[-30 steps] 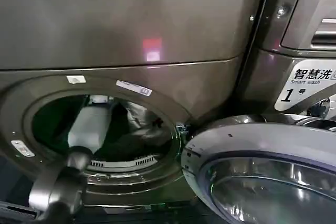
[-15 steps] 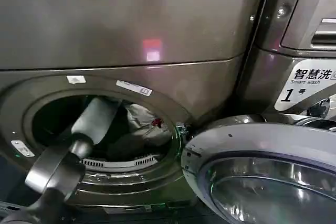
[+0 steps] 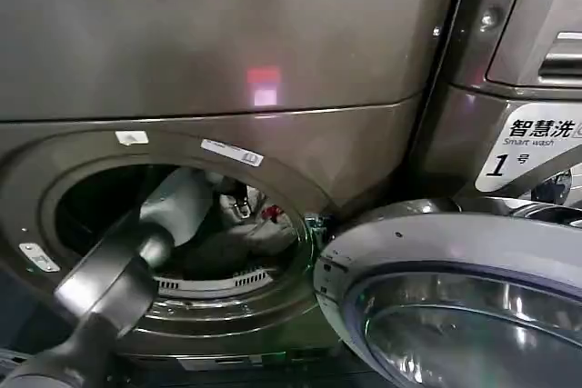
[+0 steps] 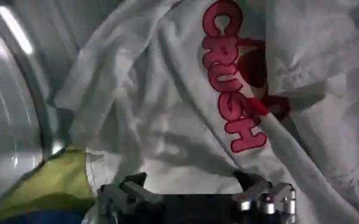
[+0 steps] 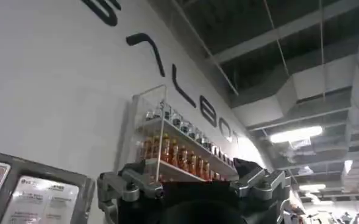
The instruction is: Grasp the clothes from the dryer.
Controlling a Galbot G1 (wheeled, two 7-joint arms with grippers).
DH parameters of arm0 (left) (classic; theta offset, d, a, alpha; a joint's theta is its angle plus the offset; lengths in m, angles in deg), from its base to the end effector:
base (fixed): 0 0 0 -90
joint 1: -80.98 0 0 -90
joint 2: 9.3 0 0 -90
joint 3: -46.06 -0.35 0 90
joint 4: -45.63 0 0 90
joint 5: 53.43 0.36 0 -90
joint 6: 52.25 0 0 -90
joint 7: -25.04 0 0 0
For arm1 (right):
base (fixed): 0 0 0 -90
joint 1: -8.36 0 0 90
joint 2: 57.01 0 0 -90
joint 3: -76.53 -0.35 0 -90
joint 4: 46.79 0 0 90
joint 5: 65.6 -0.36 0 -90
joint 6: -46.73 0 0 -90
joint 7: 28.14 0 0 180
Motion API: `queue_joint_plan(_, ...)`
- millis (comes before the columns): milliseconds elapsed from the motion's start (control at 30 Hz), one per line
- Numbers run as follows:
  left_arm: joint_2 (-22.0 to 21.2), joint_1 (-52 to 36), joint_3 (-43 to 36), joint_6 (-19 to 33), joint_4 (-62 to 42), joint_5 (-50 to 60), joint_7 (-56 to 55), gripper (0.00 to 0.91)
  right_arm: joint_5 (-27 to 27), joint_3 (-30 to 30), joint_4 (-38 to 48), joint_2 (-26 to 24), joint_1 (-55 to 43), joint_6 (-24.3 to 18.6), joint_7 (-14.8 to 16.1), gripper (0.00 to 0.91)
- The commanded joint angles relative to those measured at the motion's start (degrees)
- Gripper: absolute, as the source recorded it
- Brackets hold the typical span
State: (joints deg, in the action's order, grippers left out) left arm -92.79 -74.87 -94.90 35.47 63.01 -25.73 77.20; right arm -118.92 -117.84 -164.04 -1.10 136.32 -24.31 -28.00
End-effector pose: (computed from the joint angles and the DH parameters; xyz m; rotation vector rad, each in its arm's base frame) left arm 0.6651 -0.0044 -0.2240 -1.1364 -1.6834 -1.3898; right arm -0.0501 -0.3605 0.0650 1.1739 2.2903 -0.4280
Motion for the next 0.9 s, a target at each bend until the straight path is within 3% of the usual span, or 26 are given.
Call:
queue_joint_plan(33,-0.7,0.8,-3.2,0.2,-1.9,2.4,0.2,0.907,0.6,1.4,-0.6,-0.3,-0.5,-0.2,0.0,0.907)
queue_joint_plan(167,-0.9,1.5,-3.2,0.4,-2.1,2.0,0.3,0.907,0.7,2.1,-0.9,0.0,-0.8,-0.3,0.1,0.907)
queue_joint_plan(233,-0.9,1.5,-3.2,0.8,-2.1,1.6,0.7,0.239,0.8,2.3,-0.9,0.0,-1.0,-0.3,0.1,0.907)
queue_joint_plan(267,-0.9,1.3,-3.2,0.9,-2.1,1.0,0.8,0.114,0.9,2.6,-0.9,0.0,-1.1,-0.3,0.1,0.907)
queue_joint_plan(333,-0.8,1.1,-3.2,1.1,-2.1,0.2,1.0,0.000,1.0,2.9,-0.9,0.1,-1.3,-0.3,0.1,0.907)
queue_joint_plan(900,-0.4,0.5,-3.2,3.0,-2.0,-6.2,-0.2,0.000,1.3,2.9,-0.9,0.2,-1.2,-0.5,0.3,0.907)
